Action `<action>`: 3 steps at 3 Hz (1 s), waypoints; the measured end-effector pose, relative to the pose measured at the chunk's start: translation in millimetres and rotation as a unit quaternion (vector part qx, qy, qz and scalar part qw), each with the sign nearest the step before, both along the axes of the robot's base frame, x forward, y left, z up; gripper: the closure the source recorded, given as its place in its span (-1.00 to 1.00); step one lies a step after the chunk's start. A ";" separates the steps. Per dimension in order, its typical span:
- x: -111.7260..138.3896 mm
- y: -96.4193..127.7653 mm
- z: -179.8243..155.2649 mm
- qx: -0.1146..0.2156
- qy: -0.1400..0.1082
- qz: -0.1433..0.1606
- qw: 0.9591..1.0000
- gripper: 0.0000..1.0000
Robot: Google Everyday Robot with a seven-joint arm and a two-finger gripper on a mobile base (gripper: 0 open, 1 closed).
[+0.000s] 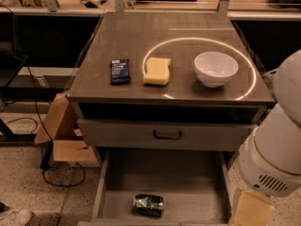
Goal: Pick green can from middle drawer and place on counter
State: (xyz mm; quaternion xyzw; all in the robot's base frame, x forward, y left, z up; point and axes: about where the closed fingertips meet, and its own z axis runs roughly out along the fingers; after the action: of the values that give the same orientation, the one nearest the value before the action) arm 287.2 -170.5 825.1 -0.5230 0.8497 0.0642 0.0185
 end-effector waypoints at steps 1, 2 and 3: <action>0.4 11.4 -29.5 -0.012 0.013 -0.008 1.000 -1.00; 3.8 19.3 -55.9 -0.023 0.023 -0.024 0.999 -1.00; 5.9 24.7 -86.7 -0.035 0.042 -0.050 0.997 -1.00</action>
Offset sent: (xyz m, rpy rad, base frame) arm 0.0078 0.0282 -0.0866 -0.0733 0.0719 -0.0876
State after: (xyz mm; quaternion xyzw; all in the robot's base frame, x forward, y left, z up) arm 293.1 -145.7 738.4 -0.4774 0.8764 0.0549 -0.0322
